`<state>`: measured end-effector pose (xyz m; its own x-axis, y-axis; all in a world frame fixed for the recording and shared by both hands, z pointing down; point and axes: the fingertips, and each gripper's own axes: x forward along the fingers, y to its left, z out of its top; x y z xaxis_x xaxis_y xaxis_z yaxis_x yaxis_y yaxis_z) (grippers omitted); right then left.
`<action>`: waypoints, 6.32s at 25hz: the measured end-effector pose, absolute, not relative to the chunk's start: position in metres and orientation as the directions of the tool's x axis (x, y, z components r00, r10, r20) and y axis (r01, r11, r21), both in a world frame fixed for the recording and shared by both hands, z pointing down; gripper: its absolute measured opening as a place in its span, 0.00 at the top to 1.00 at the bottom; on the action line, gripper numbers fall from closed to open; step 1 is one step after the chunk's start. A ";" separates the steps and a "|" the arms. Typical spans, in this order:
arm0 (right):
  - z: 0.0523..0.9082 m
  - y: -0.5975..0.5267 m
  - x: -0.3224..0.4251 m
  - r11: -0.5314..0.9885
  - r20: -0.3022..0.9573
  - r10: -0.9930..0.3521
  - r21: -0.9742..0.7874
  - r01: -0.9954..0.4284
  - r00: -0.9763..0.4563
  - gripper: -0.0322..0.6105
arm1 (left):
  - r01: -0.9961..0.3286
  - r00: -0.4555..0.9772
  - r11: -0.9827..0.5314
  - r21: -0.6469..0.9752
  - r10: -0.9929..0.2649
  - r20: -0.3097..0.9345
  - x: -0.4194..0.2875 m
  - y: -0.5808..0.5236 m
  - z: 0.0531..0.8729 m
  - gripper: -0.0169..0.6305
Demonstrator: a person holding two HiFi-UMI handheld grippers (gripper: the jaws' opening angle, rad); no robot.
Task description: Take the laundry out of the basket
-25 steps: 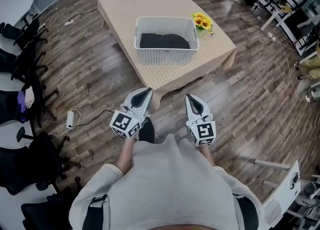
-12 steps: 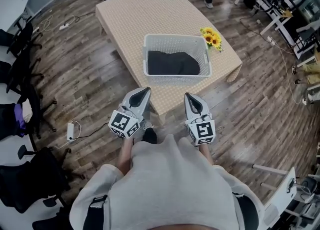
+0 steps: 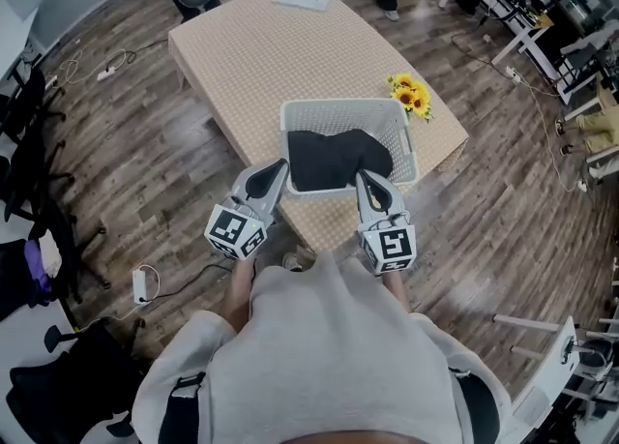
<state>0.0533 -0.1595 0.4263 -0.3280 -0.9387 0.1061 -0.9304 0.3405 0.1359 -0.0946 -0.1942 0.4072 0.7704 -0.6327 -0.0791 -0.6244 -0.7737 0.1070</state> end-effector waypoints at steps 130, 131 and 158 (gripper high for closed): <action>0.755 -0.252 0.080 0.998 0.997 -0.025 0.029 0.052 -0.076 0.57 | -0.828 0.530 -0.490 0.273 -0.843 0.091 -0.122 -0.281 0.491 0.96; 0.753 -0.252 0.080 0.998 0.996 -0.037 0.041 0.049 -0.081 0.58 | -0.830 0.524 -0.486 0.272 -0.847 0.086 -0.125 -0.281 0.489 0.96; 0.498 -0.305 0.096 0.538 0.486 -0.841 0.797 -0.273 -0.238 0.69 | -0.805 0.566 -0.550 0.221 -0.825 0.007 -0.099 -0.277 0.448 0.96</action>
<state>0.0956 -0.3052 0.4982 -0.2378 -0.8409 0.4862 -0.2730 0.5382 0.7974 -0.0990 -0.2770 0.4478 0.5657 -0.8246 0.0073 -0.8051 -0.5504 0.2212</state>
